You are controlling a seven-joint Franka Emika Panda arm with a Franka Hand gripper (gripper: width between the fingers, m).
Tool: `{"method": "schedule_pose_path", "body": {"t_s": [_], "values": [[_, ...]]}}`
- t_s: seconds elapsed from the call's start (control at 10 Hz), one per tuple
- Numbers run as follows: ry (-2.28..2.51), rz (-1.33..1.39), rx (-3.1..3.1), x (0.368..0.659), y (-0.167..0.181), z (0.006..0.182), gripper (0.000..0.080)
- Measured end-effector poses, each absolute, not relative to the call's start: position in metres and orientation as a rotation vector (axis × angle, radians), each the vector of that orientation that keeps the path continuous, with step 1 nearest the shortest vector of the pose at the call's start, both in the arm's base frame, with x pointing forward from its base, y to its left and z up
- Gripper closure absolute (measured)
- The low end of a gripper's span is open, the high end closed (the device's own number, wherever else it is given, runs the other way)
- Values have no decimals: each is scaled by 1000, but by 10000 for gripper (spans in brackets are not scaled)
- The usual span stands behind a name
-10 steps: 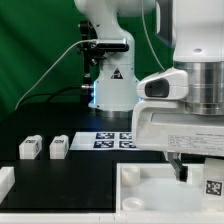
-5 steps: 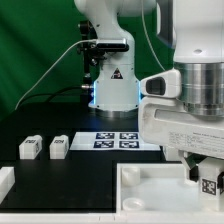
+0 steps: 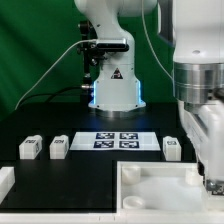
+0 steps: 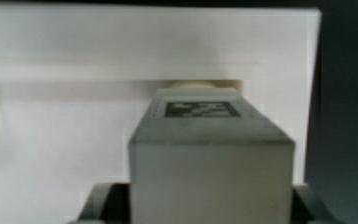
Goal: Assemble one leg
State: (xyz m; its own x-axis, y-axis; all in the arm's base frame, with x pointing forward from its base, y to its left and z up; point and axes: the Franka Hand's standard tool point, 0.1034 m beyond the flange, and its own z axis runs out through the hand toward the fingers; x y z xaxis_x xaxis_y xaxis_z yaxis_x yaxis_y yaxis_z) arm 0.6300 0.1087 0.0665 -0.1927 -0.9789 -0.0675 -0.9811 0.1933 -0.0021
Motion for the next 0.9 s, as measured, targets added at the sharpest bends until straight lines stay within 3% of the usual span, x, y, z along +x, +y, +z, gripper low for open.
{"method": "schedule_pose_path", "body": {"t_s": [0.8, 0.9], "values": [[2542, 33, -1718, 626, 106, 66, 505], [2541, 33, -1719, 626, 106, 66, 338]]}}
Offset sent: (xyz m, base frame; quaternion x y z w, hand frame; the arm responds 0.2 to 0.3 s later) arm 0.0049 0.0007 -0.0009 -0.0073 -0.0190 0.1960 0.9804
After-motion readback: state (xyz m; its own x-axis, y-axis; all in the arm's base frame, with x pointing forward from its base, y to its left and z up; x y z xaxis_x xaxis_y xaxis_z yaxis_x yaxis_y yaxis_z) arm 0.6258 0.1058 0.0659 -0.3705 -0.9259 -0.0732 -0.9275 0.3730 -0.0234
